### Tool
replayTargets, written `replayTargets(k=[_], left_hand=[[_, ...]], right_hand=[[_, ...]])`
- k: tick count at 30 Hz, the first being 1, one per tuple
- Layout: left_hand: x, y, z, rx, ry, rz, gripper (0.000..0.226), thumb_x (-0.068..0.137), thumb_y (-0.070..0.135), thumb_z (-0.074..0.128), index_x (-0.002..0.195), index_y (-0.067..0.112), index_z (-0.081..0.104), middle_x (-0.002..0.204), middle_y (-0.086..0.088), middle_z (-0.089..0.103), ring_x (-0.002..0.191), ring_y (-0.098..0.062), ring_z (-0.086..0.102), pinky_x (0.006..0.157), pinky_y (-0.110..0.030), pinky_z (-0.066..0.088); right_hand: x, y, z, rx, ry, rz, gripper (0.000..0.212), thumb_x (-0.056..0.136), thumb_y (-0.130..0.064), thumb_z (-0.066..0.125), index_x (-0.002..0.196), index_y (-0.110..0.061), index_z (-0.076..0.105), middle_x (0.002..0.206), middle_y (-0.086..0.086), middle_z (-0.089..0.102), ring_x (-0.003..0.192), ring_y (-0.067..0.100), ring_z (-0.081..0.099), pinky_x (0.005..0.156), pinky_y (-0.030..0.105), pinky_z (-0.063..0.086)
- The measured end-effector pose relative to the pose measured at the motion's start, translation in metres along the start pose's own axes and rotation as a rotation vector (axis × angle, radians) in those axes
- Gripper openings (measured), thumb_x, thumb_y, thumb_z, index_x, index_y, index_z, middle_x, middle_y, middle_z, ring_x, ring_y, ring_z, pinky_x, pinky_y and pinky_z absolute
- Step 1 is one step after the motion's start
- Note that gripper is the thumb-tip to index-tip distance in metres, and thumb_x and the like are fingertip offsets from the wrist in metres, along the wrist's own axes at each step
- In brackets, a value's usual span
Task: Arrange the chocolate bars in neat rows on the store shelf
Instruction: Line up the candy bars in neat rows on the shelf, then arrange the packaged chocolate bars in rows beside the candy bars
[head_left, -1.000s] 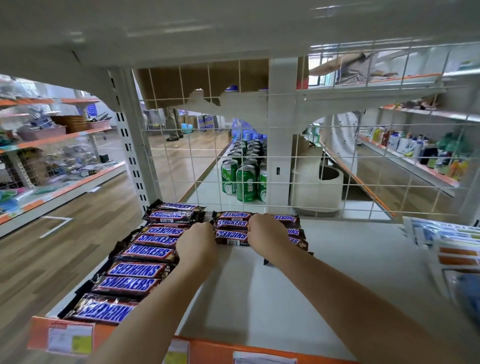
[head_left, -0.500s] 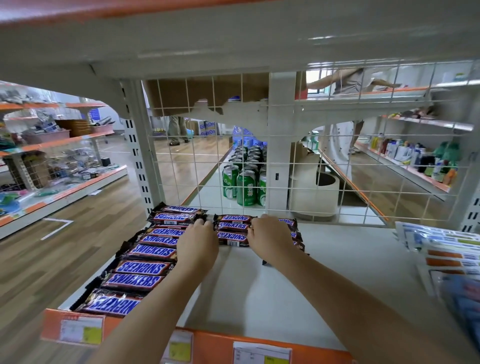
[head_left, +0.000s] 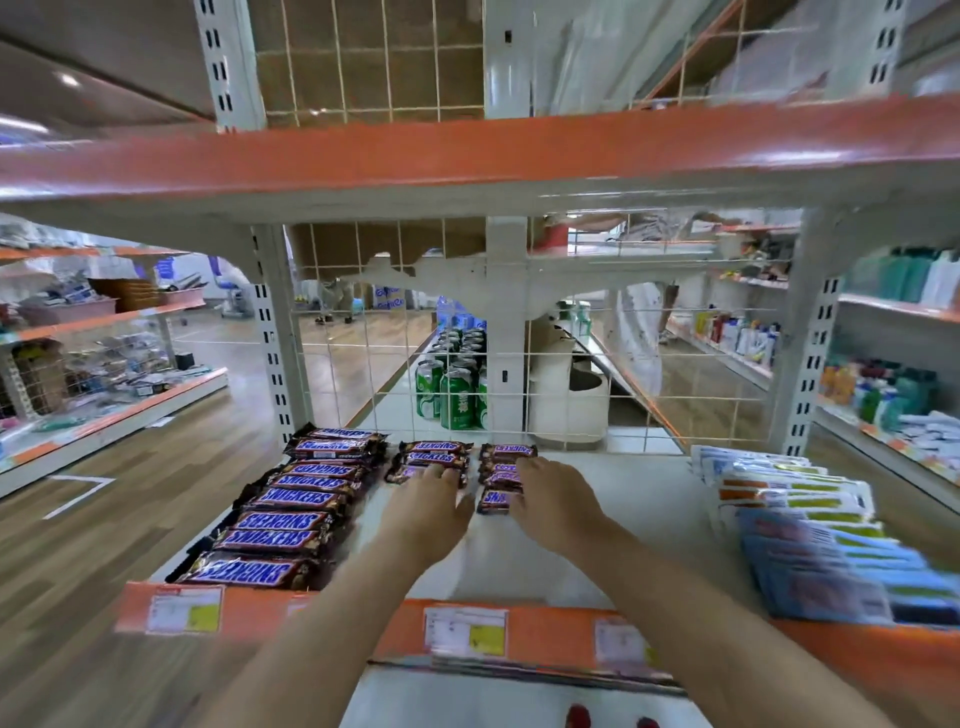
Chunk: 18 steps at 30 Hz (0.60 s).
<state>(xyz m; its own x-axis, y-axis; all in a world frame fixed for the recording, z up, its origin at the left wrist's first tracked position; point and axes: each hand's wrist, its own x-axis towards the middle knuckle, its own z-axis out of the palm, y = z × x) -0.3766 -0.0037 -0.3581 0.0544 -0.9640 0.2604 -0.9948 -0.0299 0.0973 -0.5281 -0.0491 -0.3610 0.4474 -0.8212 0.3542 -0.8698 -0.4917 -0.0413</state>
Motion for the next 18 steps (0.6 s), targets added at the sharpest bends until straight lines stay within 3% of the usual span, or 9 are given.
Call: replayTargets(k=[6,11,18], left_hand=[[-0.027,0.048,-0.005,-0.034,0.013,0.085,0.042,0.099,0.038,0.033,0.121,0.006,0.049,0.129,-0.011,0.049,0.120,-0.028,0.047,0.092,-0.035,0.042],[-0.049,0.091,-0.005,-0.081,0.036,0.191,0.041,0.098,0.037,0.036,0.120,0.005,0.050,0.126,-0.012,0.050,0.119,-0.028,0.046,0.091,-0.034,0.041],[-0.067,0.155,-0.011,-0.141,0.052,0.290,0.042,0.097,0.035,0.037,0.118,0.002,0.051,0.121,-0.016,0.051,0.115,-0.032,0.047,0.090,-0.037,0.041]], right_hand=[[-0.056,0.023,-0.025,-0.046,-0.008,0.089,0.029,0.093,-0.024,0.042,0.115,-0.006,0.049,0.119,0.012,0.055,0.109,0.030,0.053,0.089,0.035,0.039],[-0.102,0.052,-0.042,-0.090,-0.002,0.154,0.036,0.094,-0.031,0.041,0.121,-0.007,0.046,0.124,0.011,0.052,0.114,0.028,0.051,0.093,0.033,0.037],[-0.165,0.097,-0.080,-0.065,0.032,0.334,0.037,0.090,-0.030,0.048,0.122,-0.010,0.048,0.124,0.011,0.055,0.111,0.031,0.054,0.086,0.034,0.044]])
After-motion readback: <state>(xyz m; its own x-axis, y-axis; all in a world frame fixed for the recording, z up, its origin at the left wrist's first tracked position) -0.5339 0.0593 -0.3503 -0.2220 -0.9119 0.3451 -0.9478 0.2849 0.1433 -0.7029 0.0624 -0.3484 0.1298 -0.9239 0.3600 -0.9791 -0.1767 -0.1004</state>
